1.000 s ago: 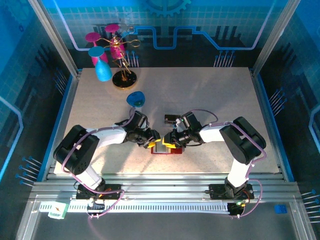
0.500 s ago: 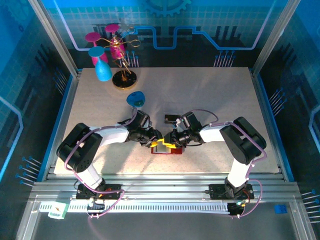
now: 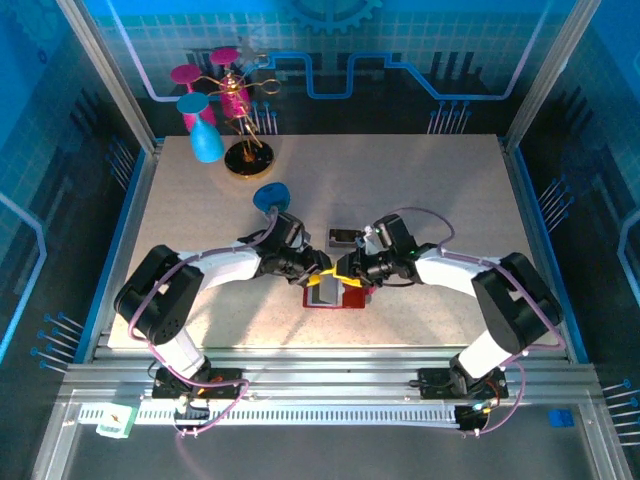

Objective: Take the credit cards out of the card holder

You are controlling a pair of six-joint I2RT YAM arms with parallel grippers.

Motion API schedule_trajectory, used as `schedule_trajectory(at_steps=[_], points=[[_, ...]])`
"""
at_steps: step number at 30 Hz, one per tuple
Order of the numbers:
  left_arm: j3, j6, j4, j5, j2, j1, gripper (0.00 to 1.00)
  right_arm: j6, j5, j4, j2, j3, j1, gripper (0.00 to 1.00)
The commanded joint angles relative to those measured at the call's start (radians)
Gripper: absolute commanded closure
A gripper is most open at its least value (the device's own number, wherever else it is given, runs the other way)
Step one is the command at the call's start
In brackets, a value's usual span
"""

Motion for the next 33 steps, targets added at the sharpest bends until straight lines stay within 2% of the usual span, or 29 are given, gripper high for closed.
schedule_trajectory(at_steps=[1,7,14,21,33], points=[[0.027,0.022,-0.040,0.028,0.005,-0.015,0.62,-0.057,0.063,-0.133,-0.070,0.038,-0.031,0.62],[0.068,0.027,-0.026,0.053,0.045,-0.045,0.59,-0.102,0.157,-0.249,-0.174,0.024,-0.093,0.62],[0.119,0.036,-0.025,0.066,0.107,-0.084,0.51,-0.125,0.176,-0.296,-0.258,-0.011,-0.158,0.62],[0.148,0.036,-0.038,0.062,0.148,-0.106,0.39,-0.131,0.186,-0.297,-0.299,-0.036,-0.169,0.62],[0.254,0.096,-0.211,-0.006,0.202,-0.145,0.38,-0.132,0.180,-0.284,-0.308,-0.056,-0.185,0.62]])
